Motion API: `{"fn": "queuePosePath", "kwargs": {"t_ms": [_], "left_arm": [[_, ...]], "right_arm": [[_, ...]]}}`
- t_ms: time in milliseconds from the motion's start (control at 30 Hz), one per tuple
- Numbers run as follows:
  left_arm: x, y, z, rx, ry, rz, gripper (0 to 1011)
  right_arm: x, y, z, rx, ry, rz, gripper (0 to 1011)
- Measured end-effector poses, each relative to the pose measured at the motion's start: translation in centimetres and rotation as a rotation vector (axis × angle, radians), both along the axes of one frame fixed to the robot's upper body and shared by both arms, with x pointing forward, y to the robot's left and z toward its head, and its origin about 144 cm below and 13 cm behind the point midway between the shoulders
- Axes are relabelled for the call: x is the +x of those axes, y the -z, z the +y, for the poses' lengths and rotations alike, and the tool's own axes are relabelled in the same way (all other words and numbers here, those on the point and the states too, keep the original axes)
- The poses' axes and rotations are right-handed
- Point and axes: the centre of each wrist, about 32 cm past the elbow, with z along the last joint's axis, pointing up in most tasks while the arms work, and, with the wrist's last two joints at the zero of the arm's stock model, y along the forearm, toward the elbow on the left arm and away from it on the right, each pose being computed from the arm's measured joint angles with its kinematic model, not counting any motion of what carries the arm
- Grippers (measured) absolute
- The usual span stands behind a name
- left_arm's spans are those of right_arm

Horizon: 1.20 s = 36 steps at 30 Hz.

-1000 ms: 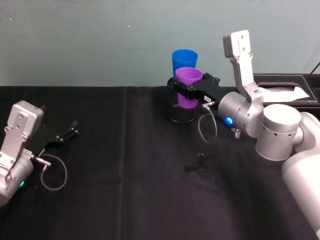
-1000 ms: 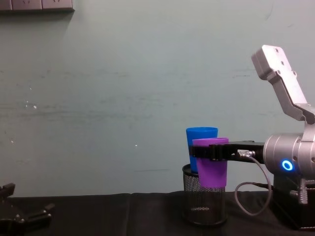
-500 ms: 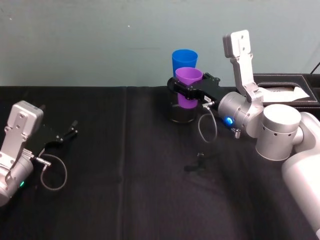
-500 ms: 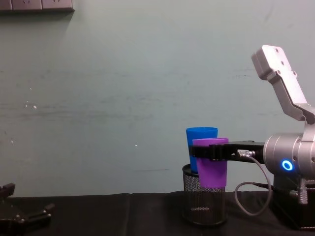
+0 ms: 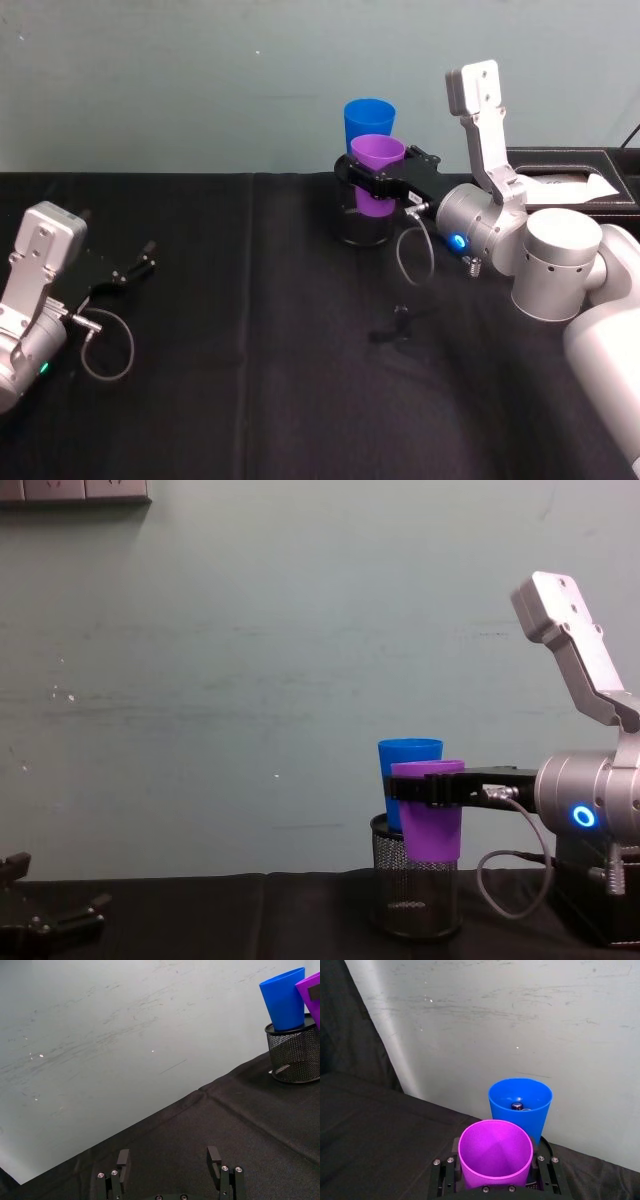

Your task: Pick up one cup with a gripper and tap it against the other cup.

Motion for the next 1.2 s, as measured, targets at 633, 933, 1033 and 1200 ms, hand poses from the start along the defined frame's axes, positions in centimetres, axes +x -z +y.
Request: {"fn": "queuePosePath", "kwargs": {"t_ms": [633,933,1033,1200], "left_arm": [[0.0,0.0,0.0,0.0,0.0,0.0,1000],[0.0,0.0,0.0,0.0,0.0,0.0,1000],[0.0,0.0,0.0,0.0,0.0,0.0,1000],[0.0,0.0,0.0,0.0,0.0,0.0,1000]], "right_arm": [[0.0,0.0,0.0,0.0,0.0,0.0,738],[0.0,0.0,0.0,0.0,0.0,0.0,737],[0.0,0.0,0.0,0.0,0.0,0.0,738],[0.0,0.0,0.0,0.0,0.0,0.0,737]]}}
